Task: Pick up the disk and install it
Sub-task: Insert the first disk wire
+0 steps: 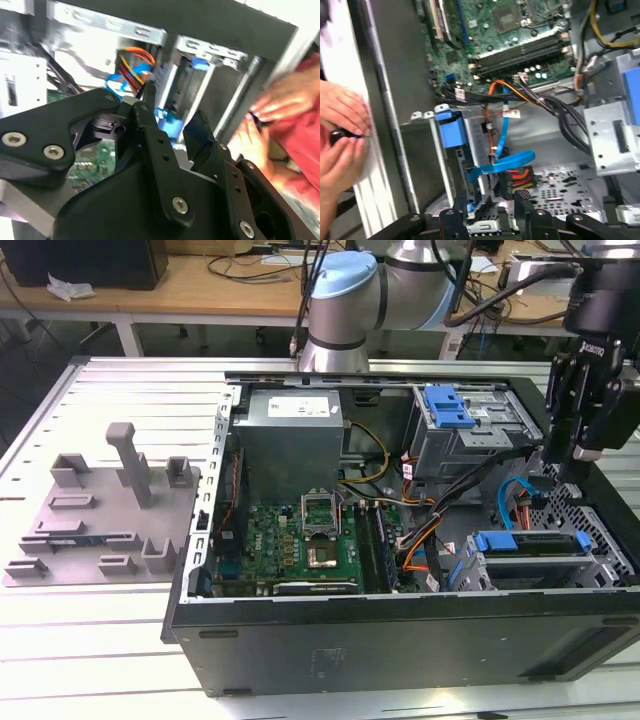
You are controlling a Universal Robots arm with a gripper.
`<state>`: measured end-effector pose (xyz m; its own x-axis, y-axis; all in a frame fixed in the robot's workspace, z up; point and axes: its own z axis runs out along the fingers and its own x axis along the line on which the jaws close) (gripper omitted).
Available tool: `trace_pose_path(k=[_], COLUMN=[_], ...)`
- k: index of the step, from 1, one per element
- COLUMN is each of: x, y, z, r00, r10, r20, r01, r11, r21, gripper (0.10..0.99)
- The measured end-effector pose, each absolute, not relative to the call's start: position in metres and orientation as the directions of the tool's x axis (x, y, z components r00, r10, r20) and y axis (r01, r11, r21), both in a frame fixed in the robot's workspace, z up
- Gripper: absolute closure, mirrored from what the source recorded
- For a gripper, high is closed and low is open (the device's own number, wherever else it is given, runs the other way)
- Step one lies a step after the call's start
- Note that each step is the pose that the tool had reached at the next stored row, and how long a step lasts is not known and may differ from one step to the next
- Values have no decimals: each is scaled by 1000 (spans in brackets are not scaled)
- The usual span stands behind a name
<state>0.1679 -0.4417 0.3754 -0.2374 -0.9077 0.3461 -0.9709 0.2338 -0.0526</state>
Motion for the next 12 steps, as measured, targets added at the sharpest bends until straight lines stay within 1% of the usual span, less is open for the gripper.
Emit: trace_pose_path(k=[1, 2, 6, 12], x=[168, 168, 168, 168], y=[-439, -437, -428, -424], z=[375, 375, 373, 365], r00=[-234, -234, -231, -227], r10=[-901, -899, -899, -900], r20=[366, 371, 373, 373], r01=[-971, -972, -972, -973], r11=[232, 231, 229, 225], r21=[-50, -51, -52, -52], gripper=[584, 584, 584, 584])
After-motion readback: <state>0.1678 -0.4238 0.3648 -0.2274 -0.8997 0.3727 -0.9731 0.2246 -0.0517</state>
